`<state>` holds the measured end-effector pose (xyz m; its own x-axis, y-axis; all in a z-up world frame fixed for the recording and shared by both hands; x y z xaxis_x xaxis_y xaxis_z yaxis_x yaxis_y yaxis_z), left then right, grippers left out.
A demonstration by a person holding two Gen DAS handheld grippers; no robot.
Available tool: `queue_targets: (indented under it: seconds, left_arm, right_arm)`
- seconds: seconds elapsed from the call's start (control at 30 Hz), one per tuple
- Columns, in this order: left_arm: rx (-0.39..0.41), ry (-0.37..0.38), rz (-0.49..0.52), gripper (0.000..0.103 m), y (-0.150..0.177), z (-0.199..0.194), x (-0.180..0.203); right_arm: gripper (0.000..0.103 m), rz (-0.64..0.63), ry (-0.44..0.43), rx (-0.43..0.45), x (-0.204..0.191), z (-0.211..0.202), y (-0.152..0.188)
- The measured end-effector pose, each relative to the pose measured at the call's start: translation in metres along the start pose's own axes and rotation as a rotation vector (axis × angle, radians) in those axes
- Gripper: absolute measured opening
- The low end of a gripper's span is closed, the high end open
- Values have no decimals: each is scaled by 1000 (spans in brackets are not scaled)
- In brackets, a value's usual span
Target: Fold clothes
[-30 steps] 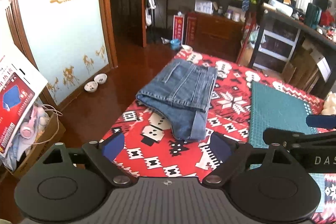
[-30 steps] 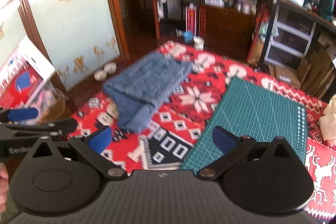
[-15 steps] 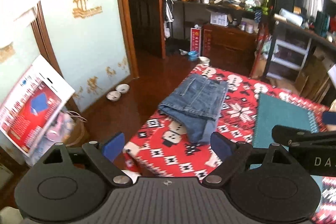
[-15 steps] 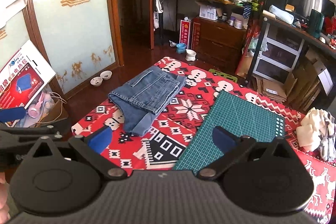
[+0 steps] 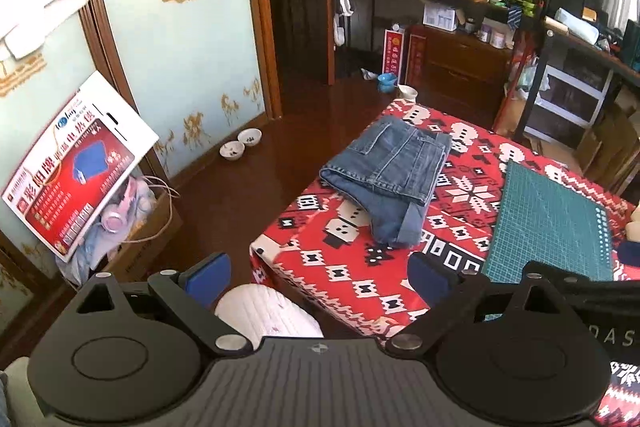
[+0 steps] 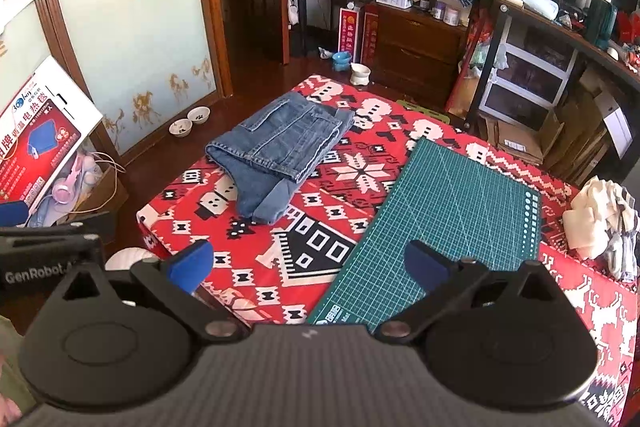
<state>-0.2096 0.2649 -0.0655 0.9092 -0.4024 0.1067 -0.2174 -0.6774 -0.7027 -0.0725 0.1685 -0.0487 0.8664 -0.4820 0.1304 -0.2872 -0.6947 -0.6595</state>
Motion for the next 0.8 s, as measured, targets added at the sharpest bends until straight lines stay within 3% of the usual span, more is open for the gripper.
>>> queue_targets:
  seconds: [0.8]
  left_arm:
    - [-1, -19, 10, 96, -1, -2, -2]
  right_arm:
    - [102, 4, 6, -12, 0, 5, 1]
Point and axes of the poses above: each gripper's, at about its wrist camera, not at the fingertips, and z roughly the way its jaws point, x to its right, y to its underside, the point moved 10 cm from there along z, roughly the way its jaws point, and after that the axes turned 12 degrees about -z, right-handed, at the moved point
